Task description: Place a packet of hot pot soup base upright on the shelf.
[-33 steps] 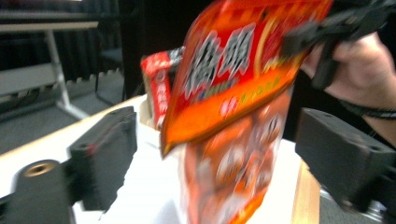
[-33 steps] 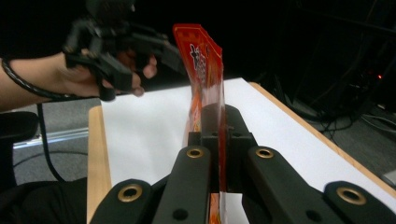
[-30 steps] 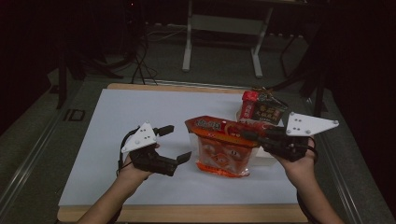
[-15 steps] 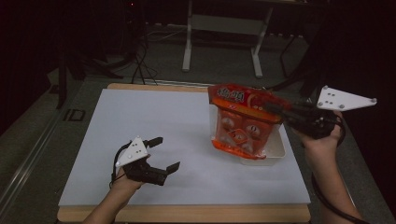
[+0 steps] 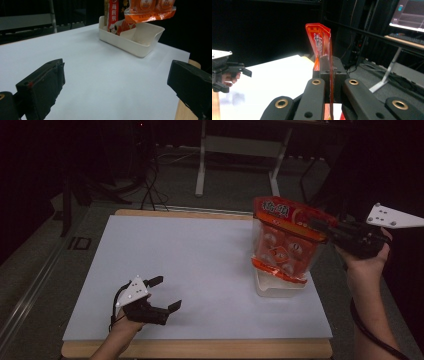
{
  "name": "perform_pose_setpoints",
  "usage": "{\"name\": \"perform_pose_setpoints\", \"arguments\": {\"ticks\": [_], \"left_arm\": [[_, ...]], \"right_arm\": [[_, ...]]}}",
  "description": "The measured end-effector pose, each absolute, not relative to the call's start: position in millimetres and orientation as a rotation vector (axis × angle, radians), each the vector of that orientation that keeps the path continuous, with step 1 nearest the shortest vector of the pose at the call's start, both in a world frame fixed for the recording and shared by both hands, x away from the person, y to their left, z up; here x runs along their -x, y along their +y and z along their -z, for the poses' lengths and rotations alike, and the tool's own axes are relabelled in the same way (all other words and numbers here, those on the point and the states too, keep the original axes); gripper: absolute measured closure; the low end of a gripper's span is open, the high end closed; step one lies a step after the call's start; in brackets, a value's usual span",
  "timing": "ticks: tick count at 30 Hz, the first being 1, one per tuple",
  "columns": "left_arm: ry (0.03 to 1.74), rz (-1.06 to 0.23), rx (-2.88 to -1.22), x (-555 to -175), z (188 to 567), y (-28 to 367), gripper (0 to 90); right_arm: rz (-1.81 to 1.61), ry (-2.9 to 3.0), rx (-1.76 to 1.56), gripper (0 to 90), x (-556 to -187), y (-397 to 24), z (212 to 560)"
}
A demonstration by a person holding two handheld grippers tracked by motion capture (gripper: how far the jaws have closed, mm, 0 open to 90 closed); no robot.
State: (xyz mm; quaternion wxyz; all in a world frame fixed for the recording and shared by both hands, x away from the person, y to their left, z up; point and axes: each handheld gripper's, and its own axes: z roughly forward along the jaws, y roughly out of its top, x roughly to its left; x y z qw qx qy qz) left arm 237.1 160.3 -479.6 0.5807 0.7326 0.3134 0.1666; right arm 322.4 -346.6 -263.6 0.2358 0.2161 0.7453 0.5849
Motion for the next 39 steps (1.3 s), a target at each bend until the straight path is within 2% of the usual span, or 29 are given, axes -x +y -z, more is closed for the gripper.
{"name": "perform_pose_setpoints", "arguments": {"ticks": [18,27,39], "left_arm": [[0.724,-0.376,-1.709,-235.9,484.5,156.8,2.0],[0.731,-0.363,-1.709,-236.4,488.9,155.3,2.0],[0.729,-0.359,-1.728,-236.9,491.7,152.7,2.0]], "right_arm": [[-1.569,2.102,-0.712,90.0,-349.6,-359.2,308.7],[-1.573,2.122,-0.774,90.0,-350.4,-356.4,337.6],[-1.553,2.113,-0.869,90.0,-341.3,-381.3,372.7]]}}
